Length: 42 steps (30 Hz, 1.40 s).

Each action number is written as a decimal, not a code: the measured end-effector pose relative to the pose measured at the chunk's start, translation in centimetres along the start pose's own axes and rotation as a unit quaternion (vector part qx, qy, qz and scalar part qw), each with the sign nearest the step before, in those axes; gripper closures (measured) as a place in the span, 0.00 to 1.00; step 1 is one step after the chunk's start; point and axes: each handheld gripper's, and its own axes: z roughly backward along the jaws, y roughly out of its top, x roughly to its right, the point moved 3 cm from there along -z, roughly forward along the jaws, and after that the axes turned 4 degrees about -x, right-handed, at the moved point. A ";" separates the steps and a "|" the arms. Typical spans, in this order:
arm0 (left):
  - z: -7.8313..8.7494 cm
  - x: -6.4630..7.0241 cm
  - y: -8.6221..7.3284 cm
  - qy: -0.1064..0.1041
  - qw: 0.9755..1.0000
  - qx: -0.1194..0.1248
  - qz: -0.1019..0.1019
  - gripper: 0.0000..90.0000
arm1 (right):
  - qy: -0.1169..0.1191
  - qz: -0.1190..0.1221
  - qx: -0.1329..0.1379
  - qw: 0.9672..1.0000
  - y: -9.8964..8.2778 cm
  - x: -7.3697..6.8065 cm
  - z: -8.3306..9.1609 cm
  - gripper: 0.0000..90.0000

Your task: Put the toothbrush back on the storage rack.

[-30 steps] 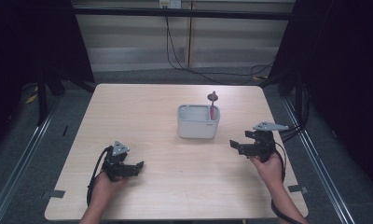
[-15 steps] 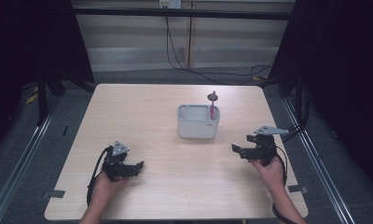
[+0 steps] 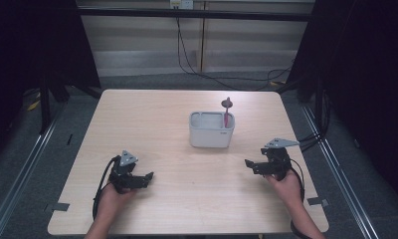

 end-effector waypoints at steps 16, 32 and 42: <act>0.0 0.0 0.0 0.000 1.000 0.000 0.000 0.16 | -0.013 0.027 -0.034 0.999 -1.2 0.2 -1.0 0.20; 0.0 0.0 0.0 0.000 1.000 0.000 0.000 0.16 | -0.011 0.053 -0.058 0.997 -2.1 -0.1 -1.9 0.17; 0.0 0.0 0.0 0.000 1.000 0.000 0.000 0.16 | 0.001 0.028 -0.044 0.999 -2.7 0.4 -2.0 0.15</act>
